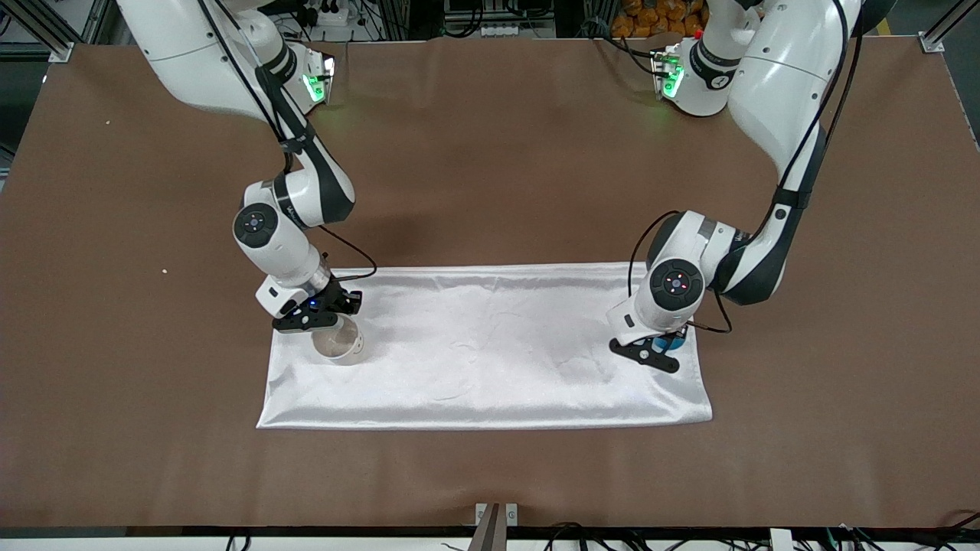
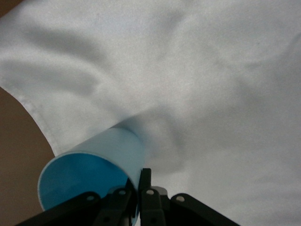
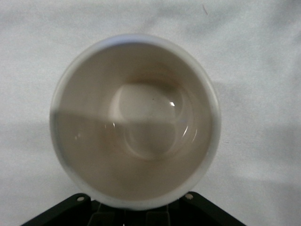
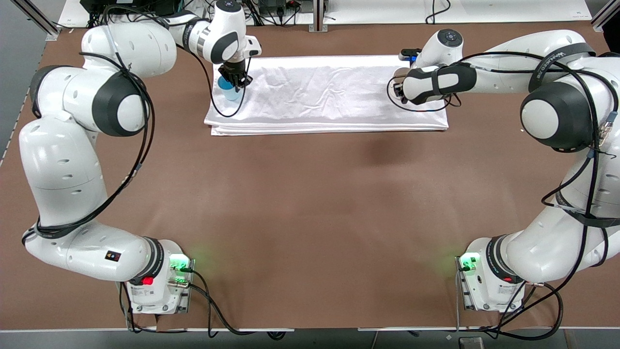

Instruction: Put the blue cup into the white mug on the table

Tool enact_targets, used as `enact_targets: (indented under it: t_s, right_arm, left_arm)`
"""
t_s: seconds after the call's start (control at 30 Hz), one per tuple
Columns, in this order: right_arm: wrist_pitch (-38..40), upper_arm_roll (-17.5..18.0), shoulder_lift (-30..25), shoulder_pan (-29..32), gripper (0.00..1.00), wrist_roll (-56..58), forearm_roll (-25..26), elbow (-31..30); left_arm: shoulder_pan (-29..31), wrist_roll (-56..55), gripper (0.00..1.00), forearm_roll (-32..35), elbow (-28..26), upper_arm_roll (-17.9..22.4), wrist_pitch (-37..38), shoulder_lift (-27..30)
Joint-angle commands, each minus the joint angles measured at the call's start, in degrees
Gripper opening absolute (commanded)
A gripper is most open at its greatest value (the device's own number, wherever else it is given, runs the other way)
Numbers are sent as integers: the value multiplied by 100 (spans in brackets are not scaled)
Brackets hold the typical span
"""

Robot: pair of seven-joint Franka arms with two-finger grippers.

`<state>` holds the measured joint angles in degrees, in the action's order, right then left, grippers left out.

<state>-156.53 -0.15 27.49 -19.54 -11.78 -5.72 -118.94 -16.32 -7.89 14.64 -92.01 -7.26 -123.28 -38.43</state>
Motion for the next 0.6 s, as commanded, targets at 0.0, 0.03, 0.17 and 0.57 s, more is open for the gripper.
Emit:
enact_targets:
  t_s: [0.0, 0.03, 0.17, 0.57]
  right_arm:
    - [61, -12, -278, -208, 1, -271, -43, -164]
    - [61, -12, -322, -252, 1, -351, -43, -191]
    - [262, -12, -480, -506, 1, -745, -43, -218]
    - [782, -12, -753, -1551, 1, -2511, -43, -235]
  left_arm:
    - [14, 77, 0, 74, -71, 5, 208, 239]
    - [14, 77, 0, 74, -54, 5, 260, 257]
    - [23, 77, 0, 66, -19, 14, 331, 415]
    - [23, -29, 0, 48, -27, 14, 691, 1171]
